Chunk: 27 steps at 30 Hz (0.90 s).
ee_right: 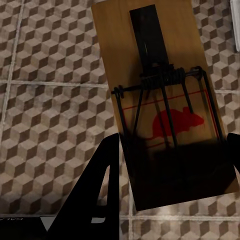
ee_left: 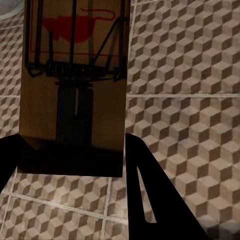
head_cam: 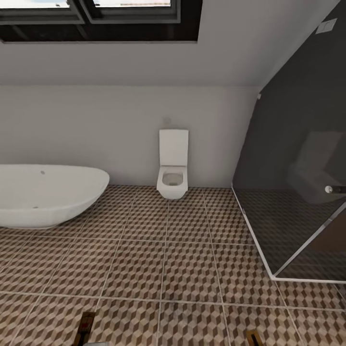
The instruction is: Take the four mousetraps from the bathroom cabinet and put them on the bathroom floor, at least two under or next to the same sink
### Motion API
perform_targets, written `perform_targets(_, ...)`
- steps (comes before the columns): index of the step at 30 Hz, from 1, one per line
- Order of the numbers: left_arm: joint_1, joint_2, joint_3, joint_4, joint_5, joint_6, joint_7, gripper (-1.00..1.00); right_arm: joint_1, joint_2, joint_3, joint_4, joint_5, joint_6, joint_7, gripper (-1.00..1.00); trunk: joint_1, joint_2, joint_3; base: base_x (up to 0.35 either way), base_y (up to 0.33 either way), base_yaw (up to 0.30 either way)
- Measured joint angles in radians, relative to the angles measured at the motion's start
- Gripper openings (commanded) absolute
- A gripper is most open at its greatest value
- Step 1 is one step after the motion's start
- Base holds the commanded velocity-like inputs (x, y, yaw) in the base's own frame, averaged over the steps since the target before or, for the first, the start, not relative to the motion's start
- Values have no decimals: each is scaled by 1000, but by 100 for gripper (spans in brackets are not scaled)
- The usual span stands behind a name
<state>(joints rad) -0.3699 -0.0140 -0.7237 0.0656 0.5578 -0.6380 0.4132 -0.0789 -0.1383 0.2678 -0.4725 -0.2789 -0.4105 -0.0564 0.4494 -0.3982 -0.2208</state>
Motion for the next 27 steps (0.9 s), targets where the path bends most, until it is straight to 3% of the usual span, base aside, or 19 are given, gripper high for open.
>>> perform_targets(27,0,0,0,0,0,0,0,-100,0,0,0,0,0,0,0,-100,0,0,43,0,0,0)
